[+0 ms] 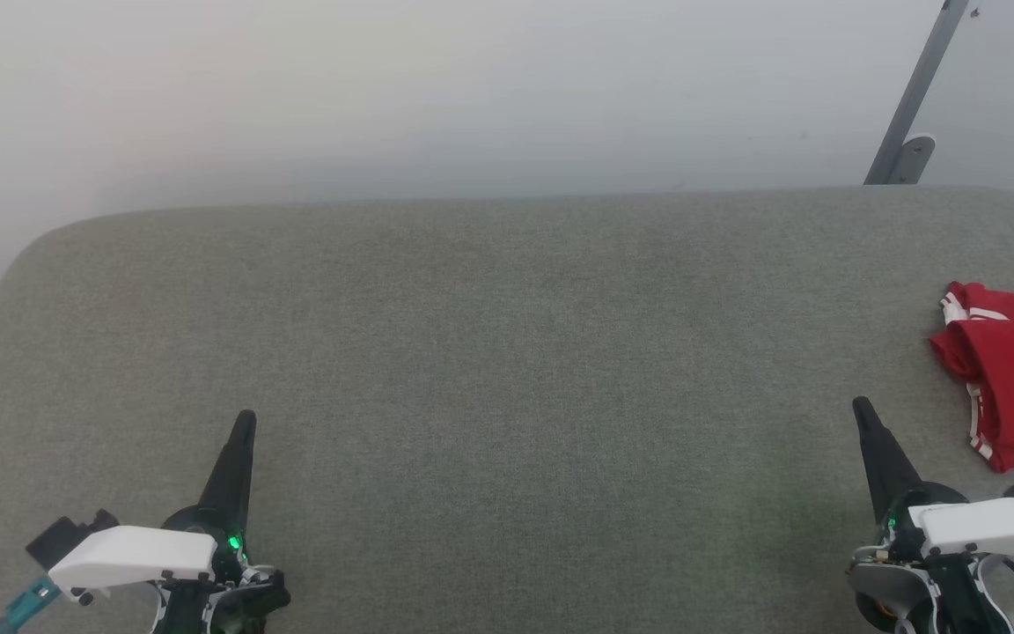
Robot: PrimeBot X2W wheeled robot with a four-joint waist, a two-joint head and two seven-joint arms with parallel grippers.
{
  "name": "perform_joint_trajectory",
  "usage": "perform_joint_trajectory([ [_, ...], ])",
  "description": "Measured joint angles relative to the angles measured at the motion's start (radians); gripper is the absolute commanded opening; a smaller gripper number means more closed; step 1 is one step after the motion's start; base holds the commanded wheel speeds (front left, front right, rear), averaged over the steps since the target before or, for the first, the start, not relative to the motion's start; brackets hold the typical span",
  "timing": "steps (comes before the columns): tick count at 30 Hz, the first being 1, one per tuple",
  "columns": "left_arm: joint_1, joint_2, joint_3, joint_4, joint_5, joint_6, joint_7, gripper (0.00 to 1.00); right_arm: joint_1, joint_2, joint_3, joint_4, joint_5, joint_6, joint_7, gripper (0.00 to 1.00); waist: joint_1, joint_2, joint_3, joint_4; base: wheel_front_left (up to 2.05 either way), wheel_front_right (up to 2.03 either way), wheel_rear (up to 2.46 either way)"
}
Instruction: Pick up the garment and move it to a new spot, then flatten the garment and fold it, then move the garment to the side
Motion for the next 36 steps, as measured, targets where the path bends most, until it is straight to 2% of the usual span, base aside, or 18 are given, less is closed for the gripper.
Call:
perform_joint_trajectory([
  [17,-0.021,-0.017,0.002,0.005,-0.095,0.0,0.028,0.0,-0.012,0.013,-0.006,-0.012,0.098,0.0,0.029,0.0,0.0,0.0,0.004,-0.001,0.0,0.0,0.0],
  [36,-0.021,-0.017,0.002,0.005,-0.095,0.0,0.028,0.0,-0.014,0.014,-0.006,-0.013,0.098,0.0,0.03,0.0,0.0001,0.0,0.004,-0.001,0.0,0.0,0.0],
])
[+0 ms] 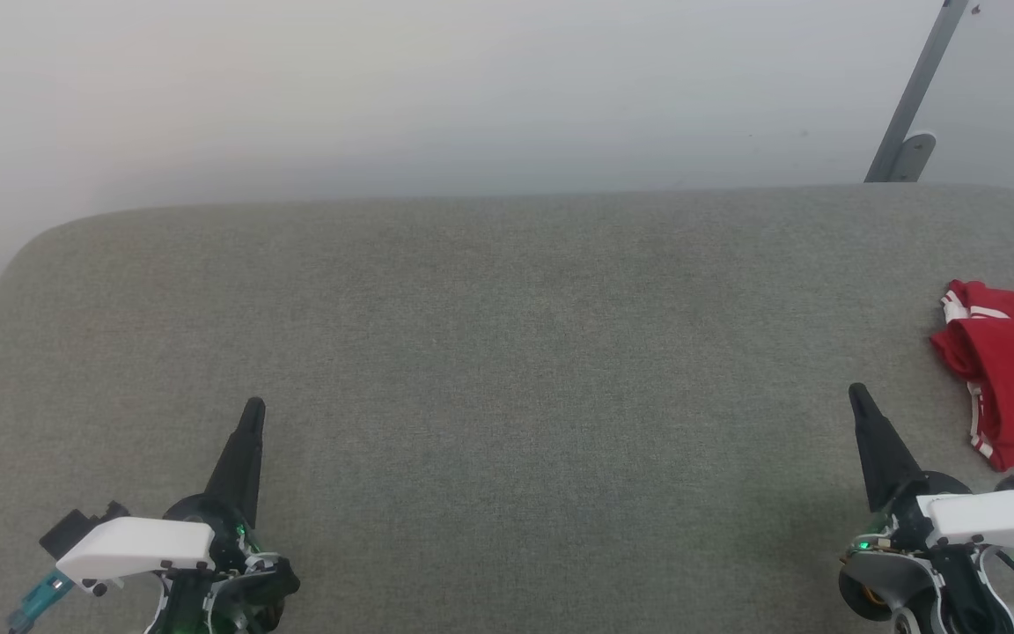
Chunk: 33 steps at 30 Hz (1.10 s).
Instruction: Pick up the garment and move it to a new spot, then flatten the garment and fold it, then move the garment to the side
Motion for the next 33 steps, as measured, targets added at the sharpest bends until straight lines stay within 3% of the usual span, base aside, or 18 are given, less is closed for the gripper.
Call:
perform_joint_trajectory([
  [33,0.0,0.0,0.0,0.0,0.0,0.0,0.0,0.0,0.0,0.0,0.0,0.0,0.0,0.0,0.0,0.0,0.0,0.0,0.0,0.0,0.0,0.0,0.0],
])
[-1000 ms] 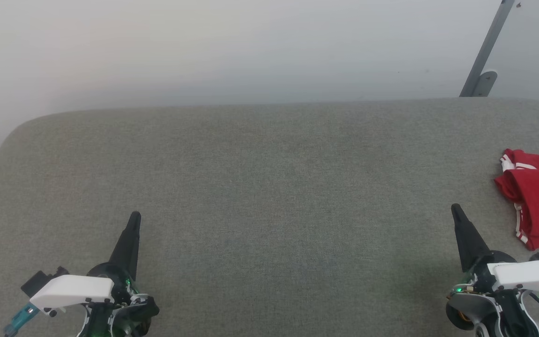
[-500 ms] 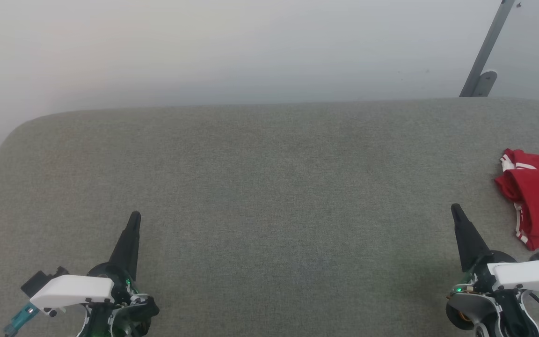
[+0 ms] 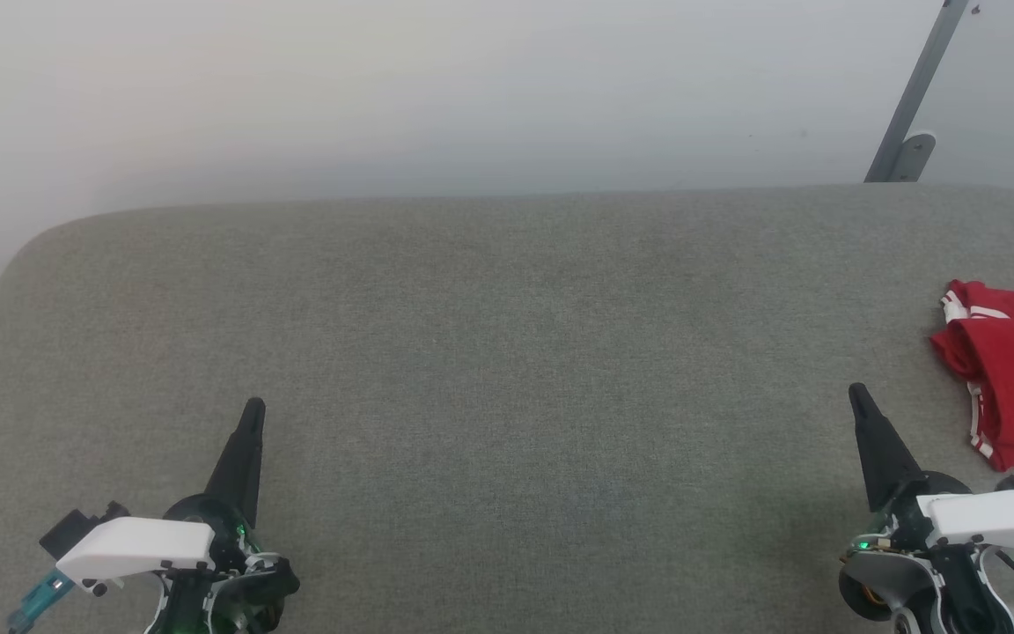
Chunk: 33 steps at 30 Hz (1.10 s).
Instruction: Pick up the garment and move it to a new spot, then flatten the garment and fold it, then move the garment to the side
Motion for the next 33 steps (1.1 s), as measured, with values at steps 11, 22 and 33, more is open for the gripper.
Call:
perform_joint_trajectory([
  [11,0.0,0.0,0.0,0.0,0.0,0.0,0.0,0.0,0.0,0.0,0.0,0.0,0.0,0.0,0.0,0.0,-0.0001,0.0,0.0,0.0,0.0,0.0,0.0],
  [22,0.0,0.0,0.0,0.0,0.0,0.0,0.0,0.0,0.0,0.0,0.0,0.0,0.0,0.0,0.0,0.0,0.0,0.0,0.0,0.0,0.0,0.0,0.0],
  [33,0.0,0.0,0.0,0.0,0.0,0.0,0.0,0.0,0.0,0.0,0.0,0.0,0.0,0.0,0.0,0.0,0.0,0.0,0.0,0.0,0.0,0.0,0.0],
])
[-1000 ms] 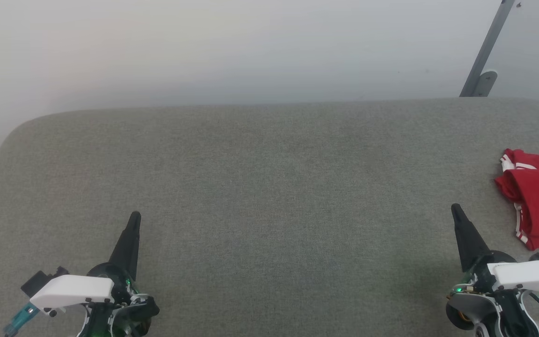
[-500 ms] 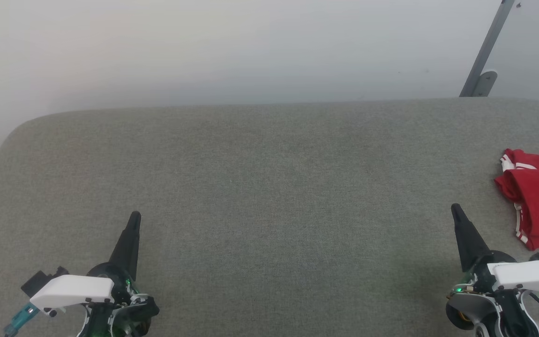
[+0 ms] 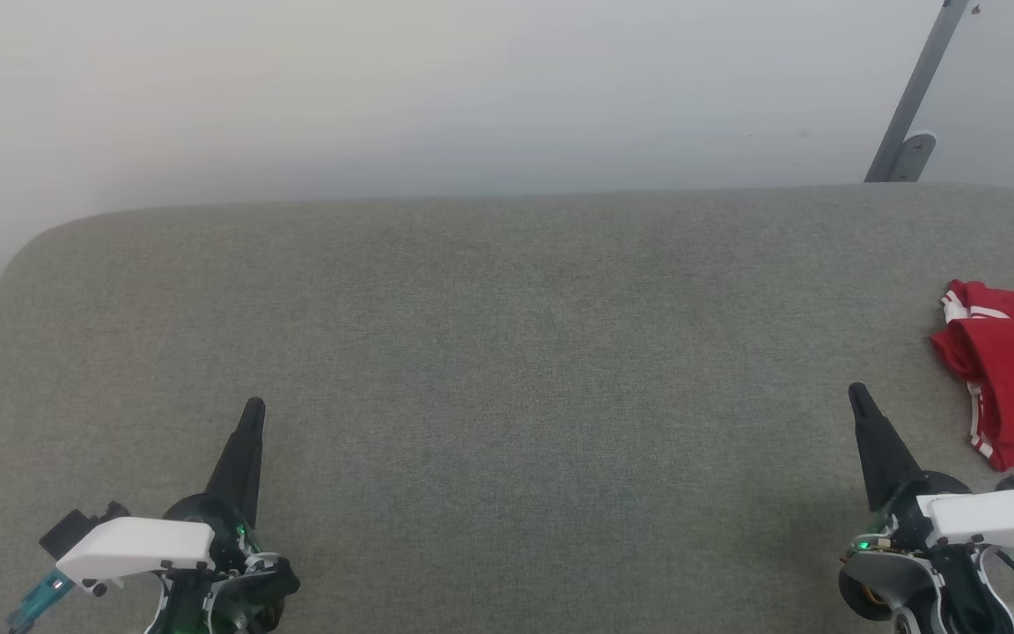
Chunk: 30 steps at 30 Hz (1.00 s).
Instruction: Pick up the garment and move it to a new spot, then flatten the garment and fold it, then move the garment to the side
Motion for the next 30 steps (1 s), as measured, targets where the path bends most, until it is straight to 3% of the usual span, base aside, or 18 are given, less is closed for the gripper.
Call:
perform_joint_trajectory([
  [30,0.0,0.0,0.0,0.0,0.0,0.0,0.0,0.0,0.0,0.0,0.0,0.0,0.0,0.0,0.0,0.0,0.0,0.0,0.0,0.0,0.0,0.0,0.0],
])
